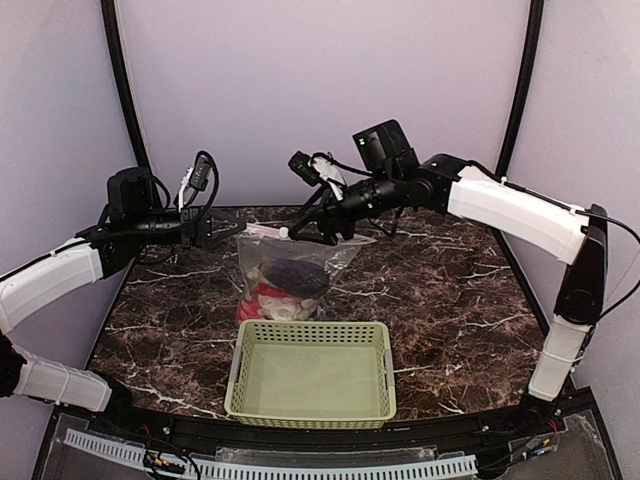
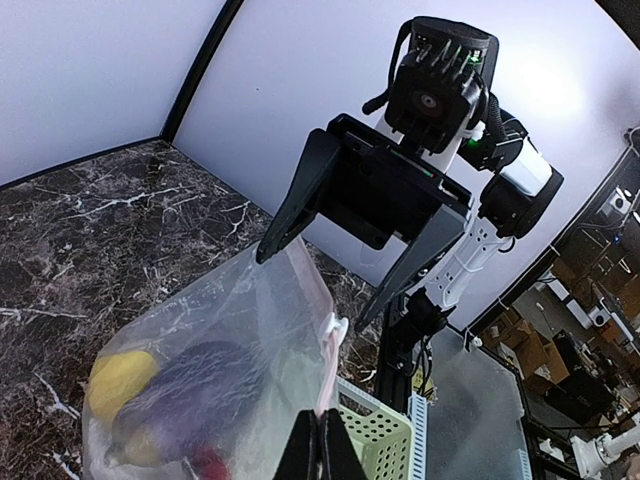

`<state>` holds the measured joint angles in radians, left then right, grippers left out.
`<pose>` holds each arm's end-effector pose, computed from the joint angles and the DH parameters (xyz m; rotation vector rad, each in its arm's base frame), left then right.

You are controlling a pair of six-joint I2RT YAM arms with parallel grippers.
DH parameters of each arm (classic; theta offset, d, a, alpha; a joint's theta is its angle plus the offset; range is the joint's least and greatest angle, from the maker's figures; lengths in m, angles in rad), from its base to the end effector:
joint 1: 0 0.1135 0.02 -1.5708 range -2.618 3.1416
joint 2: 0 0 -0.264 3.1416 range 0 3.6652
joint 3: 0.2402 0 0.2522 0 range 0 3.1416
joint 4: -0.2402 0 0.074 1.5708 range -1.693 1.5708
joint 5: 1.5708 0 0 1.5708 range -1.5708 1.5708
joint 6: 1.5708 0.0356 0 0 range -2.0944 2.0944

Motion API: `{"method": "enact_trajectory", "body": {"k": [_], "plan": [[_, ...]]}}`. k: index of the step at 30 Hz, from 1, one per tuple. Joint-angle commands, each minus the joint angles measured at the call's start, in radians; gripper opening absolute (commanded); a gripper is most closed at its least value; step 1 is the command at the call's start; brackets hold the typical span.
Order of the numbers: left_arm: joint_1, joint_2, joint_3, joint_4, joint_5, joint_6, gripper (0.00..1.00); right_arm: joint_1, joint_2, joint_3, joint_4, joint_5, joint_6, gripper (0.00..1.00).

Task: Place the food in the zip-top bag and seal the zipper
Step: Pass from the left arm to the right, then hold the zipper food storage bag at the center of the board.

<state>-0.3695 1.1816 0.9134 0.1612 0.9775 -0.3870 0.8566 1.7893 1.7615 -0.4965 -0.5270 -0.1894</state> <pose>0.2367 -0.1233 0.3407 0.7723 1.6536 -1.3602 0.2579 0.3249 0.3719 -1.3533 1.6825 0.9469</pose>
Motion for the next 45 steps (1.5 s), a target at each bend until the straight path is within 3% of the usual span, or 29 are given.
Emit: {"method": "enact_trajectory", "body": {"k": [1, 9, 15, 17, 19, 21, 23, 27, 31, 33, 36, 38, 41, 43, 45], "plan": [[-0.002, -0.022, -0.005, -0.060, 0.014, 0.042, 0.01, 0.004, 0.065, 0.081, -0.076, -0.090, -0.059, 0.52], [0.000, -0.018, 0.021, -0.113, -0.012, 0.075, 0.01, 0.004, 0.109, 0.112, -0.130, -0.135, -0.071, 0.17], [-0.001, 0.002, 0.062, -0.130, -0.011, 0.078, 0.01, 0.004, 0.107, 0.091, -0.135, -0.148, -0.068, 0.00], [-0.001, 0.015, 0.080, -0.130, -0.006, 0.076, 0.14, 0.005, 0.104, 0.084, -0.131, -0.151, -0.065, 0.00], [-0.002, 0.032, 0.096, -0.131, 0.005, 0.072, 0.52, 0.005, 0.099, 0.078, -0.123, -0.151, -0.059, 0.00], [-0.005, 0.051, 0.113, -0.132, 0.010, 0.073, 0.72, 0.004, 0.087, 0.071, -0.111, -0.151, -0.052, 0.00], [-0.014, 0.069, 0.133, -0.143, 0.010, 0.084, 0.83, 0.004, 0.078, 0.064, -0.099, -0.150, -0.046, 0.00], [-0.055, 0.111, 0.182, -0.221, -0.009, 0.140, 0.92, 0.004, 0.066, 0.060, -0.083, -0.145, -0.039, 0.00], [-0.101, 0.157, 0.230, -0.316, -0.034, 0.207, 0.91, 0.004, 0.060, 0.059, -0.082, -0.133, -0.033, 0.00], [-0.116, 0.174, 0.248, -0.359, -0.052, 0.239, 0.82, 0.004, 0.055, 0.057, -0.079, -0.127, -0.032, 0.00], [-0.123, 0.185, 0.250, -0.380, -0.061, 0.255, 0.60, 0.003, 0.048, 0.055, -0.077, -0.111, -0.029, 0.00], [-0.124, 0.185, 0.245, -0.382, -0.061, 0.257, 0.54, 0.002, 0.043, 0.053, -0.073, -0.103, -0.026, 0.00], [-0.128, 0.188, 0.241, -0.385, -0.052, 0.258, 0.54, 0.001, 0.040, 0.053, -0.070, -0.102, -0.017, 0.00], [-0.130, 0.190, 0.238, -0.389, -0.050, 0.260, 0.46, 0.000, 0.038, 0.053, -0.069, -0.105, -0.015, 0.00], [-0.131, 0.191, 0.236, -0.391, -0.053, 0.263, 0.31, -0.001, 0.037, 0.052, -0.067, -0.109, -0.012, 0.00]]}}
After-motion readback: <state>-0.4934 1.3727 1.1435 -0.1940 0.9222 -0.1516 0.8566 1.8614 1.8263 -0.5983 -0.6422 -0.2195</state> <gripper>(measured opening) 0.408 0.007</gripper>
